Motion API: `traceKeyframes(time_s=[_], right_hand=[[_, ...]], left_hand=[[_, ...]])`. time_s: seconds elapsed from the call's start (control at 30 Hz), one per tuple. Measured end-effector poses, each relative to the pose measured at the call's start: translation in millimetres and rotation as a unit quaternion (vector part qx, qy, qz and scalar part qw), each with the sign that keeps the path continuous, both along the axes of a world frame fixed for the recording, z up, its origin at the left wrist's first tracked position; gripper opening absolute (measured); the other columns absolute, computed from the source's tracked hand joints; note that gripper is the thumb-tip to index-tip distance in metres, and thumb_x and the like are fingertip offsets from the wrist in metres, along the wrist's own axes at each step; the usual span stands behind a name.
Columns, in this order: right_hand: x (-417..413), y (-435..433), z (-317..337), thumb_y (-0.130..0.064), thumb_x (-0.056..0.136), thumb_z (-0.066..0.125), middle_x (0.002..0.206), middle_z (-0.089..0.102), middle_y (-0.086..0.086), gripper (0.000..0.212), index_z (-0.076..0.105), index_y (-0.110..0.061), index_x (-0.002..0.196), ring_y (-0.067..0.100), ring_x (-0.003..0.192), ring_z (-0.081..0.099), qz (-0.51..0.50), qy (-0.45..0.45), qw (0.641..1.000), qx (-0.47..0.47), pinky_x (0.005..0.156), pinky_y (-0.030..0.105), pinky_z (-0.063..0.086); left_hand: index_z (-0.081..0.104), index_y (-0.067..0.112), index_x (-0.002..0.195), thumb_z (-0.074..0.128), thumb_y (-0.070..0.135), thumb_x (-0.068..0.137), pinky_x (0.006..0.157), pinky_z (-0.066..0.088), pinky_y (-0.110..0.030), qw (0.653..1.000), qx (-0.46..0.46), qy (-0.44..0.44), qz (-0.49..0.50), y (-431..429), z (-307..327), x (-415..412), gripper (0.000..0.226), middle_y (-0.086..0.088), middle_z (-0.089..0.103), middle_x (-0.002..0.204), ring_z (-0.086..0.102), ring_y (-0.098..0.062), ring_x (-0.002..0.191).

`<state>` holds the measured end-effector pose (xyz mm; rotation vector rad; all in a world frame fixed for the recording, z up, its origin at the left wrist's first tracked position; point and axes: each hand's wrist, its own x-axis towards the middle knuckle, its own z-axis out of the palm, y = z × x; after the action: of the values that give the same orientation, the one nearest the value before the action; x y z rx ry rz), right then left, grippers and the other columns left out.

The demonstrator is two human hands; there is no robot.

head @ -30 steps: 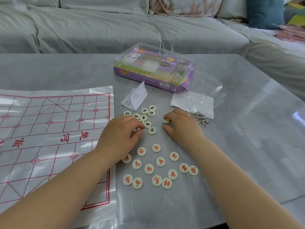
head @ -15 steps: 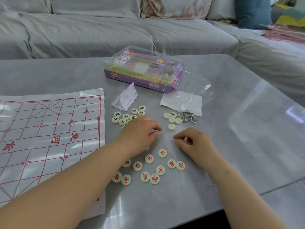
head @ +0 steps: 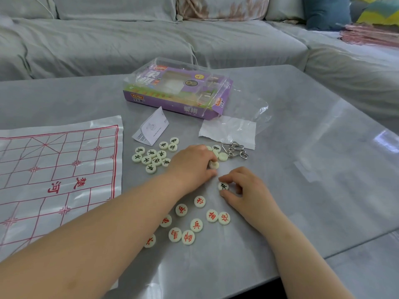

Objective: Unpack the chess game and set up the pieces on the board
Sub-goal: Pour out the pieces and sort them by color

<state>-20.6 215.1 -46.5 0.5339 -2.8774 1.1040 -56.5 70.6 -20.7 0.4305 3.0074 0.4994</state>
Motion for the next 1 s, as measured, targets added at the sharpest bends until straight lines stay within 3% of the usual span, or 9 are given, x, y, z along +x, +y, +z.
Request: traceKeyframes(time_s=[0.17,0.3,0.47,0.6,0.83,1.0], right_hand=[[1.5,-0.4,-5.9,-0.009,0.083,0.061,0.078,0.037,-0.022,0.019,0.067,-0.009,0.101,-0.022,0.082,0.043,-0.013,0.029,0.999,-0.003,0.072,0.001,0.034],[3.0,-2.6,-8.7,-0.011,0.084,0.059,0.089,0.042,-0.011,0.021,0.066,-0.01,0.104,-0.02,0.08,0.044,-0.022,0.042,0.999,0.0,0.07,0.001,0.033],[3.7,-3.8,-8.1,-0.013,0.085,0.059,0.092,0.044,-0.009,0.022,0.066,-0.011,0.106,-0.003,0.065,0.039,-0.028,0.046,0.998,0.016,0.068,0.001,0.033],[2.6,-4.7,-8.1,-0.018,0.086,0.057,0.101,0.053,-0.004,0.022,0.065,-0.014,0.107,0.003,0.08,0.041,-0.028,0.052,0.998,0.036,0.063,0.002,0.03],[5.0,-5.5,-6.7,-0.019,0.086,0.056,0.107,0.055,-0.002,0.023,0.063,-0.016,0.108,0.013,0.097,0.054,-0.044,0.047,0.996,0.055,0.065,-0.001,0.029],[5.1,-7.2,-4.2,-0.022,0.088,0.054,0.109,0.054,-0.004,0.023,0.063,-0.018,0.109,0.011,0.099,0.054,-0.054,0.037,0.996,0.067,0.066,0.012,0.027]], left_hand=[[0.055,0.015,0.121,0.036,0.028,0.096,0.093,0.034,-0.03,0.999,-0.043,0.027,-0.009,2.0,-4.1,-2.0,0.034,-0.004,0.051,0.124,0.041,-0.019,0.121],[0.057,0.017,0.118,0.033,0.022,0.098,0.09,0.038,-0.03,0.998,-0.057,0.021,-0.008,-8.2,-6.3,-1.8,0.032,-0.004,0.052,0.121,0.044,-0.019,0.115],[0.054,0.018,0.12,0.049,0.033,0.09,0.088,0.033,-0.024,1.0,-0.02,0.023,0.004,-19.7,-4.5,7.4,0.033,0.001,0.052,0.121,0.043,-0.015,0.114],[0.052,0.018,0.12,0.058,0.035,0.085,0.09,0.031,-0.023,1.0,0.01,-0.012,0.017,-12.9,-4.2,3.4,0.039,0.0,0.049,0.121,0.041,-0.016,0.115],[0.058,0.014,0.113,0.052,0.024,0.09,0.084,0.033,-0.022,0.999,0.004,-0.04,0.026,-11.2,6.9,-3.4,0.026,-0.004,0.052,0.121,0.048,-0.018,0.11],[0.061,0.016,0.116,0.047,0.019,0.093,0.081,0.031,-0.015,0.998,0.045,-0.02,0.045,-28.5,7.5,6.4,0.027,0.0,0.06,0.121,0.051,-0.015,0.111]])
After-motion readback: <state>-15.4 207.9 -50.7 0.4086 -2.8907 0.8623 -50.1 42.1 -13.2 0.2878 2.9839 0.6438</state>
